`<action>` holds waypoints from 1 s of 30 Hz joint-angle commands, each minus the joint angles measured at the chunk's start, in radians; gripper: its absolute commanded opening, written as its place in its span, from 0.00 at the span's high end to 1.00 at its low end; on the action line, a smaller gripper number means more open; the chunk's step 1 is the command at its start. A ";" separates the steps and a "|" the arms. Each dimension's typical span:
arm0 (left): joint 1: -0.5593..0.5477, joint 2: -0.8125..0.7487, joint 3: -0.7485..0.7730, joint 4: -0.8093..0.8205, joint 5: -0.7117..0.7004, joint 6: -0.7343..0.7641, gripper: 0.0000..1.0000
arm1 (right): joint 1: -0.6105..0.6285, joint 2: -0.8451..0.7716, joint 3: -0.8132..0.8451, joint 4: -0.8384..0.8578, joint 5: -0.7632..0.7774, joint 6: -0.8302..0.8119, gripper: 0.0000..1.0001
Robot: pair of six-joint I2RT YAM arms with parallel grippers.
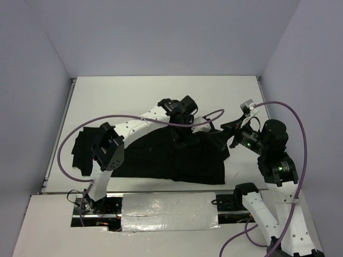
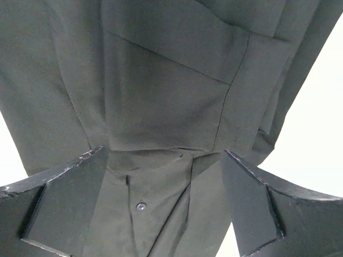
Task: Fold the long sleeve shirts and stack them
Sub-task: Fold the shirt
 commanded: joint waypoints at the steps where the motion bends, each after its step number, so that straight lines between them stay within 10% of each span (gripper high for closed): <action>1: 0.080 -0.049 -0.025 0.028 0.170 -0.056 0.01 | -0.006 0.010 -0.009 -0.042 0.091 0.041 0.15; 4: 0.133 -0.064 -0.065 0.055 0.227 -0.075 0.01 | -0.006 0.110 -0.098 -0.063 0.148 0.105 0.72; 6: 0.147 -0.057 -0.074 0.048 0.324 -0.056 0.50 | -0.006 0.170 -0.186 -0.040 0.123 0.173 0.92; 8: 0.155 -0.032 -0.085 0.046 0.361 -0.056 0.91 | -0.006 0.191 -0.245 0.005 0.143 0.220 0.89; 11: 0.155 -0.019 -0.116 0.092 0.372 -0.061 0.62 | -0.006 0.194 -0.356 0.066 0.200 0.303 0.52; 15: 0.157 -0.003 -0.139 0.154 0.357 -0.088 0.35 | -0.005 0.226 -0.467 0.132 0.232 0.352 0.47; 30: 0.175 0.104 -0.152 0.212 0.330 -0.095 0.44 | -0.005 0.545 -0.551 0.443 0.142 0.353 0.51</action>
